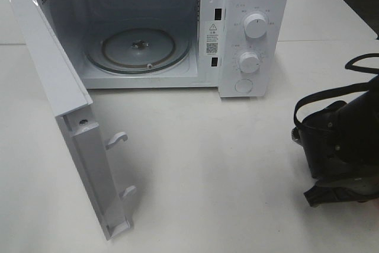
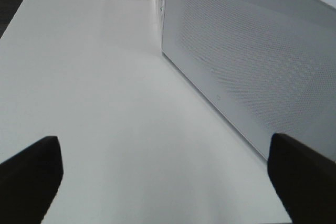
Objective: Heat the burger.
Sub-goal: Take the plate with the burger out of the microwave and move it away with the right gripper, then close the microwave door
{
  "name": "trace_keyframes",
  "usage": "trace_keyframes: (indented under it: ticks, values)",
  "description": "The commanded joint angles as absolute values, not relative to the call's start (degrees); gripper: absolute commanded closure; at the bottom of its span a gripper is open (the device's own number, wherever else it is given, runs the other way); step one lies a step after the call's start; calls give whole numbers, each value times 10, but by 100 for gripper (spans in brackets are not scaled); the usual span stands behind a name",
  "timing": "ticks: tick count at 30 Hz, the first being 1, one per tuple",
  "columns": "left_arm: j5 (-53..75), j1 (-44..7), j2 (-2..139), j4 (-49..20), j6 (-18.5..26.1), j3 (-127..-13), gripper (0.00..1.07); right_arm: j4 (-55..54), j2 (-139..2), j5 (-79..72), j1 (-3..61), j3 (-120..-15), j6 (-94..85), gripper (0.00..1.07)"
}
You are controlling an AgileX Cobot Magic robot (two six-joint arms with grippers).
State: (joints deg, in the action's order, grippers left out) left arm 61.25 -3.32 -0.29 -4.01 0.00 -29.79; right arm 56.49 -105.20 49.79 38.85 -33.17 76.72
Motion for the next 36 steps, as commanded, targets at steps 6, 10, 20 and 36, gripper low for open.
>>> trace_keyframes:
  ticks: [6,10,20,36]
  values:
    - [611,-32,-6,-40,0,-296,8,594,-1075,496,387,-332,799,82]
    - [611,-32,-6,-40,0,-296,8,586,-1073,492,387,-332,781,64]
    - [611,-32,-6,-40,0,-296,8,533,-999,488,387,-332,714,59]
    - [611,-32,-6,-40,0,-296,8,246,-752,384,387,-332,322,51]
